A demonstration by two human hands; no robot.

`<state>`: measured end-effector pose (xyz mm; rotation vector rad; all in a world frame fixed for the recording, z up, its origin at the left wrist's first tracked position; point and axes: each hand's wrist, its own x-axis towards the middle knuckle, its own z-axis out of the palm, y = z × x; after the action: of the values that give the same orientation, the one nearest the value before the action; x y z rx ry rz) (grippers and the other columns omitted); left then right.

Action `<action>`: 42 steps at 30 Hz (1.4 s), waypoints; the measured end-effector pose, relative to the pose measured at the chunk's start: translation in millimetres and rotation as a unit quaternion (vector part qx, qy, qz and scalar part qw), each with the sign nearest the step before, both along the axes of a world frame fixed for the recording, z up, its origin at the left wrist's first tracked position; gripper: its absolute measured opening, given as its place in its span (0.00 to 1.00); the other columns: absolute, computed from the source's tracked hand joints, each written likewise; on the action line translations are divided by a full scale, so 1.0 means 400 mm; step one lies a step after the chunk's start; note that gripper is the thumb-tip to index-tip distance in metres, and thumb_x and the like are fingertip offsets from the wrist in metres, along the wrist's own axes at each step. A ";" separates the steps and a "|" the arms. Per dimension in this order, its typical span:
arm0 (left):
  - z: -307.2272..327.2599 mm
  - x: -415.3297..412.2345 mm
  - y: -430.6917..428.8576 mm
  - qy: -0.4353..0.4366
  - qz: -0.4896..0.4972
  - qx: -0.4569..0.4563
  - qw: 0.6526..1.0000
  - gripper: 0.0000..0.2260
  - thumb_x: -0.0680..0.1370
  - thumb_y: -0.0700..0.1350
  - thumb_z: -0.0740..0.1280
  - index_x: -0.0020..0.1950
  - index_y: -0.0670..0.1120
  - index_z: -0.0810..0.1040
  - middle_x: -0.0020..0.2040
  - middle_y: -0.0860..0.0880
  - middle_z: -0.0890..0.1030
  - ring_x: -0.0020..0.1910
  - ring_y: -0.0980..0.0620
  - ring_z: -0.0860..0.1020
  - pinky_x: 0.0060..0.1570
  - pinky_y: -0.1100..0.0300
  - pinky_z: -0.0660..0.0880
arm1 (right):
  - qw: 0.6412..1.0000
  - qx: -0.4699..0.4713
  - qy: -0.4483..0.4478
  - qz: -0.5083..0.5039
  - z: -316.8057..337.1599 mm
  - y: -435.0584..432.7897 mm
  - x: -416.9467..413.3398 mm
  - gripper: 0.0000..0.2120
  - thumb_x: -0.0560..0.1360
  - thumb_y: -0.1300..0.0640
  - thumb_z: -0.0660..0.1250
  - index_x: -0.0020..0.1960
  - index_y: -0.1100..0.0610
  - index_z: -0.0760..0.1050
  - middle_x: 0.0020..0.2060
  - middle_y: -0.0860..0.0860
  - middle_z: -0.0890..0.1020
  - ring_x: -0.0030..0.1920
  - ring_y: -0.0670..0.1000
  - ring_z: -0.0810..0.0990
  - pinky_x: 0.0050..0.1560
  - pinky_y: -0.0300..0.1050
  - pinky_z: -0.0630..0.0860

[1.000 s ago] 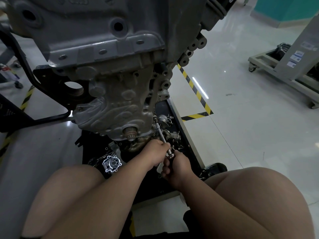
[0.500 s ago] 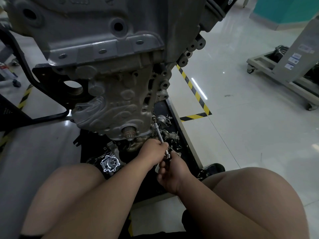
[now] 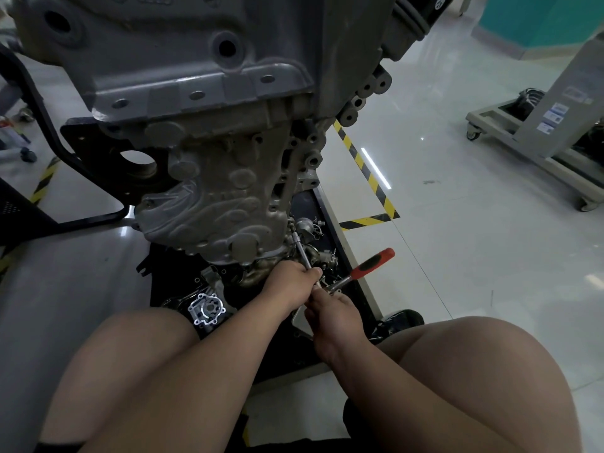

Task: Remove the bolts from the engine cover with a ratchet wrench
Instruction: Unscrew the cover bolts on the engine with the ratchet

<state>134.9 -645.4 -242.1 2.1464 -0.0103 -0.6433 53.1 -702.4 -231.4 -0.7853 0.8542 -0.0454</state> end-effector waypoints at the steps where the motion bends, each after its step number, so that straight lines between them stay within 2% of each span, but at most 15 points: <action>1: 0.001 0.000 0.000 -0.001 -0.002 0.001 1.000 0.17 0.78 0.51 0.67 0.31 0.46 0.77 0.19 0.54 0.73 0.18 0.61 0.71 0.20 0.68 0.64 | 1.000 -0.008 0.000 -0.002 -0.001 0.000 -0.001 0.11 0.78 0.64 0.66 0.37 0.59 0.70 0.25 0.51 0.78 0.25 0.46 0.76 0.25 0.37 0.73; 4: 0.000 0.000 0.004 0.014 0.008 -0.024 1.000 0.16 0.77 0.51 0.67 0.33 0.44 0.78 0.23 0.52 0.76 0.22 0.56 0.74 0.26 0.65 0.68 | 1.000 -0.002 -0.001 0.002 0.000 0.004 -0.003 0.08 0.80 0.61 0.64 0.42 0.61 0.73 0.27 0.53 0.80 0.25 0.46 0.78 0.25 0.38 0.73; 6: -0.001 -0.001 0.004 0.030 0.011 -0.041 0.999 0.15 0.78 0.50 0.67 0.35 0.43 0.78 0.22 0.53 0.75 0.20 0.57 0.72 0.24 0.67 0.64 | 1.000 0.001 0.009 0.012 -0.003 0.003 -0.002 0.10 0.81 0.58 0.62 0.45 0.62 0.76 0.28 0.53 0.80 0.25 0.46 0.77 0.25 0.38 0.70; 8: 0.000 -0.002 0.001 0.041 0.013 -0.045 0.998 0.15 0.79 0.50 0.66 0.39 0.41 0.81 0.22 0.54 0.74 0.19 0.57 0.71 0.23 0.68 0.62 | 0.999 -0.008 0.031 0.030 -0.009 -0.003 -0.001 0.13 0.81 0.53 0.61 0.42 0.59 0.78 0.26 0.51 0.78 0.25 0.46 0.74 0.27 0.39 0.68; 11: 0.002 -0.001 0.003 0.034 0.004 -0.021 0.999 0.15 0.79 0.50 0.64 0.44 0.40 0.82 0.28 0.50 0.76 0.24 0.55 0.71 0.25 0.66 0.63 | 0.995 -0.013 0.072 0.066 -0.017 -0.008 -0.002 0.17 0.82 0.49 0.60 0.40 0.57 0.77 0.24 0.50 0.75 0.22 0.47 0.70 0.28 0.40 0.66; 13: 0.001 0.000 0.004 0.041 0.004 -0.021 0.999 0.14 0.79 0.49 0.63 0.43 0.41 0.82 0.30 0.49 0.77 0.24 0.54 0.72 0.24 0.66 0.63 | 0.992 0.000 0.091 0.092 -0.018 -0.006 -0.001 0.19 0.82 0.46 0.57 0.39 0.56 0.75 0.23 0.49 0.73 0.21 0.47 0.68 0.27 0.39 0.65; 17: 0.002 0.000 0.006 0.050 0.015 -0.035 0.998 0.13 0.79 0.46 0.63 0.37 0.45 0.80 0.27 0.50 0.77 0.16 0.59 0.70 0.16 0.72 0.60 | 0.986 0.015 0.105 0.128 -0.020 0.000 0.007 0.26 0.83 0.42 0.51 0.35 0.56 0.71 0.22 0.49 0.70 0.20 0.48 0.65 0.25 0.38 0.62; 20: 0.002 0.001 0.009 0.047 0.014 -0.034 0.998 0.13 0.79 0.46 0.63 0.37 0.45 0.80 0.26 0.49 0.76 0.16 0.58 0.69 0.16 0.72 0.59 | 0.984 0.017 0.111 0.136 -0.022 0.002 0.008 0.27 0.82 0.41 0.48 0.33 0.56 0.69 0.21 0.49 0.69 0.19 0.48 0.64 0.25 0.37 0.61; 22: 0.001 0.001 0.011 0.039 0.016 -0.024 0.999 0.13 0.79 0.47 0.63 0.38 0.43 0.81 0.23 0.51 0.74 0.16 0.58 0.69 0.16 0.72 0.59 | 0.984 0.016 0.111 0.140 -0.023 0.003 0.009 0.27 0.82 0.41 0.48 0.33 0.55 0.69 0.21 0.49 0.69 0.20 0.48 0.64 0.25 0.37 0.61; 24: 0.000 0.000 0.011 0.031 0.017 -0.013 0.999 0.14 0.79 0.48 0.64 0.41 0.41 0.82 0.22 0.51 0.74 0.17 0.57 0.70 0.18 0.71 0.60 | 0.984 0.012 0.106 0.140 -0.025 0.001 0.011 0.26 0.82 0.41 0.49 0.34 0.55 0.69 0.22 0.49 0.69 0.20 0.48 0.64 0.25 0.37 0.61; 29: 0.003 -0.001 0.007 0.007 0.008 0.010 1.000 0.16 0.78 0.51 0.64 0.42 0.40 0.83 0.27 0.48 0.76 0.25 0.51 0.71 0.27 0.62 0.65 | 0.988 -0.005 0.094 0.125 -0.031 -0.005 0.007 0.23 0.83 0.42 0.52 0.37 0.56 0.72 0.23 0.49 0.72 0.20 0.47 0.66 0.24 0.38 0.64; 35: 0.006 -0.001 0.007 -0.008 0.005 0.014 1.000 0.17 0.78 0.51 0.65 0.43 0.37 0.82 0.30 0.45 0.77 0.30 0.48 0.73 0.33 0.60 0.68 | 0.991 -0.101 0.053 0.075 -0.042 -0.005 -0.002 0.15 0.80 0.52 0.63 0.40 0.61 0.76 0.26 0.51 0.78 0.22 0.47 0.73 0.24 0.38 0.68; 39: 0.009 -0.003 0.005 -0.009 0.008 0.004 1.000 0.18 0.77 0.51 0.66 0.41 0.37 0.81 0.27 0.48 0.75 0.28 0.50 0.71 0.32 0.60 0.66 | 0.989 -0.134 0.032 0.053 -0.047 -0.001 -0.007 0.12 0.78 0.54 0.67 0.40 0.60 0.74 0.24 0.50 0.77 0.26 0.47 0.75 0.28 0.41 0.70; 42: 0.010 -0.001 0.005 -0.012 0.008 0.004 1.000 0.17 0.77 0.52 0.66 0.35 0.41 0.80 0.23 0.52 0.73 0.24 0.53 0.70 0.29 0.61 0.65 | 0.980 -0.189 0.034 0.047 -0.048 0.000 -0.003 0.11 0.75 0.57 0.70 0.39 0.57 0.70 0.25 0.48 0.76 0.24 0.42 0.73 0.27 0.39 0.70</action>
<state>134.5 -643.3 -238.0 2.1599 -0.0028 -0.6087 51.9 -702.5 -250.4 -1.1901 0.8835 -0.0997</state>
